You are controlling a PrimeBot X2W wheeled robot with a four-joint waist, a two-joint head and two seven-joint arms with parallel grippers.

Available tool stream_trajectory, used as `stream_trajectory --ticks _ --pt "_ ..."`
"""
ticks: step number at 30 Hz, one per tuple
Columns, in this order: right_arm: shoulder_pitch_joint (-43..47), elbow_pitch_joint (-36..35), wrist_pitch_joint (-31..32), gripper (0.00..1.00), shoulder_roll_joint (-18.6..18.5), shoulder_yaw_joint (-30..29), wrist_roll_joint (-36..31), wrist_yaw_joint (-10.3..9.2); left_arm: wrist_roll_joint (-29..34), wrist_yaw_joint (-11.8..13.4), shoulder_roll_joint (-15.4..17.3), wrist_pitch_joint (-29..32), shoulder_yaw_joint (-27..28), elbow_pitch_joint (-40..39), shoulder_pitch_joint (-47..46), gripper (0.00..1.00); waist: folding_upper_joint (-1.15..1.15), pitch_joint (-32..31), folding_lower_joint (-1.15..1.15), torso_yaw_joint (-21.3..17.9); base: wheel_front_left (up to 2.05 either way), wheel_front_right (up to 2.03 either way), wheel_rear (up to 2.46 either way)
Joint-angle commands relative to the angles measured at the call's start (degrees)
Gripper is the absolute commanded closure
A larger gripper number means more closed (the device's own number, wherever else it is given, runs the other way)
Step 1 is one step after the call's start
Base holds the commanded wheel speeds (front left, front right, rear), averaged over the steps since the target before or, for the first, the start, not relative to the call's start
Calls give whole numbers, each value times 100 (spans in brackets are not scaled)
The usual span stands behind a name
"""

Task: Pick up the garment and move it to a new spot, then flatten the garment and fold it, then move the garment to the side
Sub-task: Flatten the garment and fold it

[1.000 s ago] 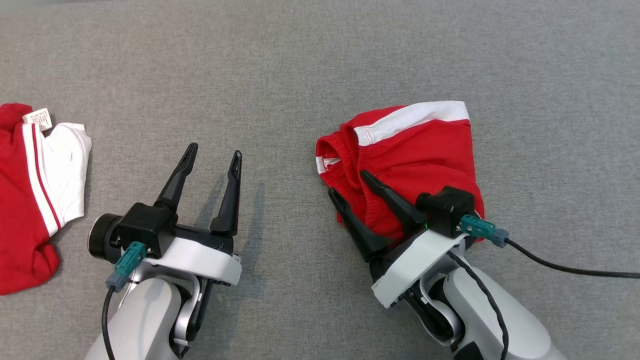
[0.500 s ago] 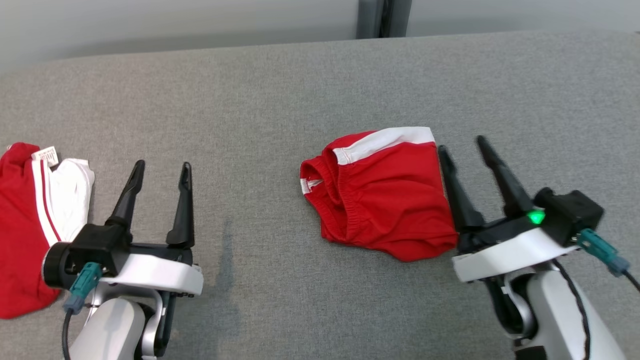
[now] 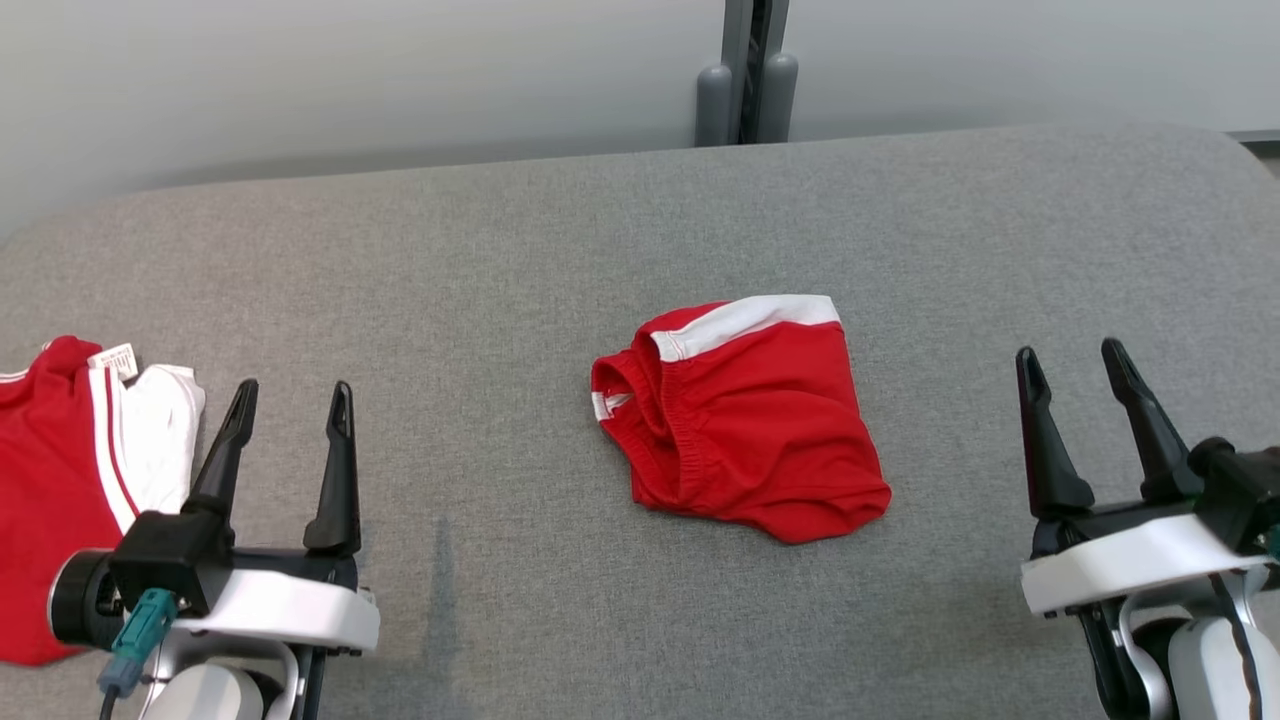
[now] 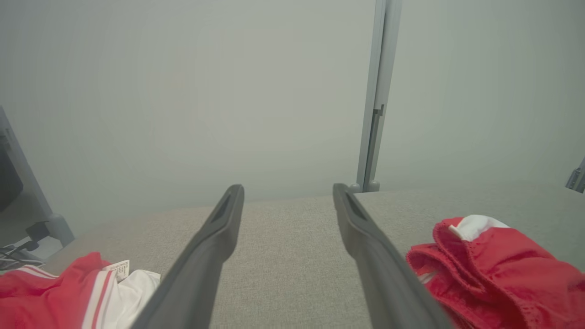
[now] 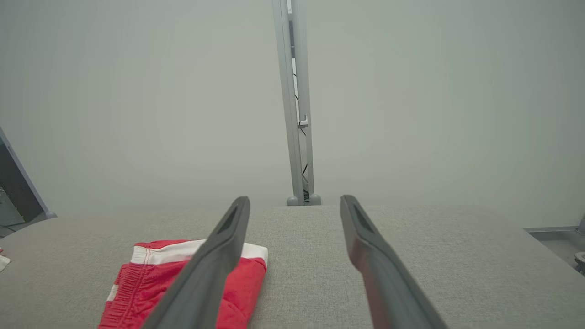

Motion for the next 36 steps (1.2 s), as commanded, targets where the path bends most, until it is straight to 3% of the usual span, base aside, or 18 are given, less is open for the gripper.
stream_trajectory --ticks 1,18,36 --pt "69 -31 27 0 -19 -22 -2 0 -6 36 41 7 13 -29 69 0 0 -54 0 -13 0 0 0" --pt "975 -235 450 0 -22 -130 -61 0 -110 72 190 36 -85 -70 784 0 0 -767 0 101 0 0 0" --pt "1039 -297 567 0 -52 -143 -80 0 -309 -64 349 -59 126 -7 907 0 0 -777 0 191 0 0 0"
